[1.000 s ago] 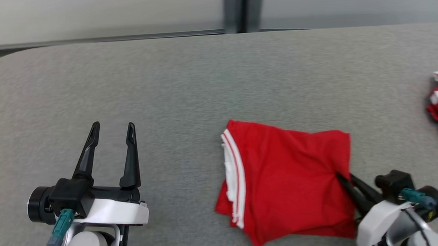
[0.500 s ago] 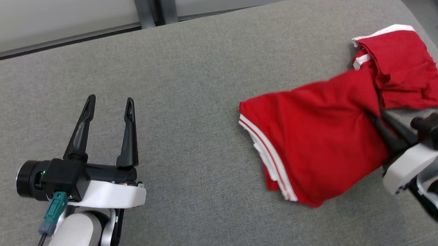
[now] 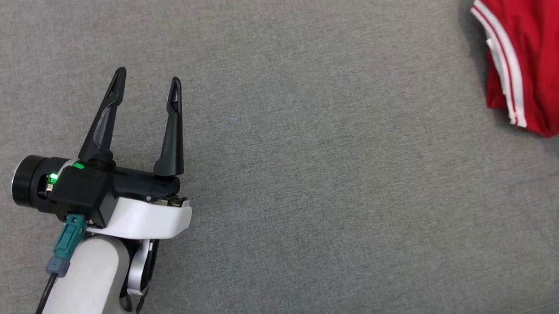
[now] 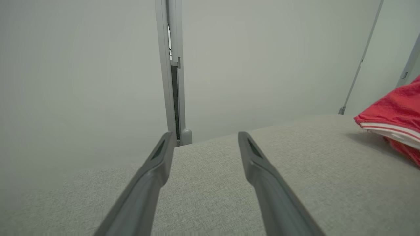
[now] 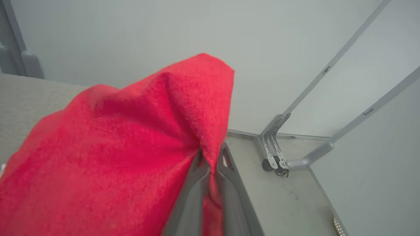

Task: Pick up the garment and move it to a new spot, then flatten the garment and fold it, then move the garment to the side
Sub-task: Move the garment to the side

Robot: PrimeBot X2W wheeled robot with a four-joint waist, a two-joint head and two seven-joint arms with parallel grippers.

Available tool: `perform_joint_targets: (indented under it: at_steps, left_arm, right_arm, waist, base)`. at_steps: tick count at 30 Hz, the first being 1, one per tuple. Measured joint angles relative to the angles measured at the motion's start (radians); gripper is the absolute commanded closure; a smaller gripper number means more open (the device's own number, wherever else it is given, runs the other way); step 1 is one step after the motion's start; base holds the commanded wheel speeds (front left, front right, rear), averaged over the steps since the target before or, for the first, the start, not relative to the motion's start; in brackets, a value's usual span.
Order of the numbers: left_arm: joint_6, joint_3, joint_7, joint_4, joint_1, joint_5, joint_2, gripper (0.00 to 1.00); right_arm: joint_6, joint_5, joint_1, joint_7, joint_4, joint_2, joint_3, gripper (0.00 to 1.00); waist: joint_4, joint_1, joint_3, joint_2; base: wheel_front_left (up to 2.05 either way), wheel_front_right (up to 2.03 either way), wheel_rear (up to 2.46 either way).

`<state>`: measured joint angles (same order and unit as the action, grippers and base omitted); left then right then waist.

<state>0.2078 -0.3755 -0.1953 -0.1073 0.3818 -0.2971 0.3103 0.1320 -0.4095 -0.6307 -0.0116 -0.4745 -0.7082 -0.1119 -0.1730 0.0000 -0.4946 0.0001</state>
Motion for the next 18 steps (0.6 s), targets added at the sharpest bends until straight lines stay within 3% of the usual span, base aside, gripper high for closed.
perform_joint_targets:
  at_steps: [5,6,7,8,15,18]
  left_arm:
    - [-0.009,-0.008,0.003,-0.002,0.035,0.014,0.009,0.0]
    - [-0.009,-0.008,0.002,-0.003,0.04,0.015,0.01,0.0]
    - [-0.009,-0.009,0.002,-0.003,0.044,0.016,0.012,0.0]
    - [-0.01,-0.011,0.001,-0.003,0.049,0.016,0.012,0.0]
    - [-0.021,-0.015,-0.006,0.009,0.059,0.018,0.02,0.0]
    - [-0.021,-0.014,-0.013,0.023,0.043,0.007,0.02,0.0]
  right_arm:
    - [0.0,-0.014,-0.041,-0.01,-0.149,0.0,0.051,1.0]
    - [0.0,-0.017,-0.054,-0.011,-0.182,0.01,0.062,0.78]
    - [0.0,-0.016,-0.064,-0.016,-0.21,0.019,0.066,0.25]
    - [0.0,-0.015,-0.073,-0.021,-0.241,0.03,0.07,0.0]
    - [0.0,-0.003,-0.1,-0.156,-0.373,0.095,0.104,0.0]
    - [0.0,-0.012,-0.057,-0.215,-0.373,0.135,0.107,0.0]
  waist:
    - [0.022,0.0,-0.062,0.0]
    - [0.027,0.0,-0.072,0.0]
    - [0.031,0.0,-0.082,0.0]
    - [0.035,0.0,-0.091,0.0]
    - [0.033,0.0,-0.085,0.0]
    - [0.023,0.0,-0.052,0.0]
  base:
    - [0.0,0.0,0.0]
    - [0.0,0.0,0.0]
    - [0.0,0.0,0.0]
    - [0.0,0.0,0.0]
    - [0.0,0.0,0.0]
    - [0.0,0.0,0.0]
